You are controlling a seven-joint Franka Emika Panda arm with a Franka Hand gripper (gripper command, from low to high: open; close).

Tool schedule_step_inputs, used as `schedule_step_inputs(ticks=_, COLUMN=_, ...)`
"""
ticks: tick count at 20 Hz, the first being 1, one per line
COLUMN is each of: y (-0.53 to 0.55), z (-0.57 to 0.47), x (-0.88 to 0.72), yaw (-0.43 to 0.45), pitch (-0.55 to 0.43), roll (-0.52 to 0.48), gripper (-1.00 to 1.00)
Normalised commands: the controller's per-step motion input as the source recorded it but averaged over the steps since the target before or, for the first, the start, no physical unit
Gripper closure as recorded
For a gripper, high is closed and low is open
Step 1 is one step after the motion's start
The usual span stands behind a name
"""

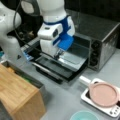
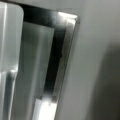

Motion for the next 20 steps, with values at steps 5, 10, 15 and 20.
schedule_step_inputs(ticks=5, y=-0.08, z=0.21, x=0.65, yaw=-0.071, pitch=0.177, roll=-0.085, gripper=-1.00)
schedule_step_inputs(ticks=10, y=-0.22, z=0.07, x=0.56, yaw=-0.154, pitch=0.153, roll=-0.062, gripper=-1.00)
schedule_step_inputs(ticks=15, y=-0.17, z=0.01, x=0.42, yaw=-0.161, pitch=0.104, roll=-0.056, gripper=-1.00)
schedule_step_inputs(ticks=20, y=-0.24, z=-0.07, x=0.49, yaw=-0.136, pitch=0.048, roll=-0.029, gripper=-1.00)
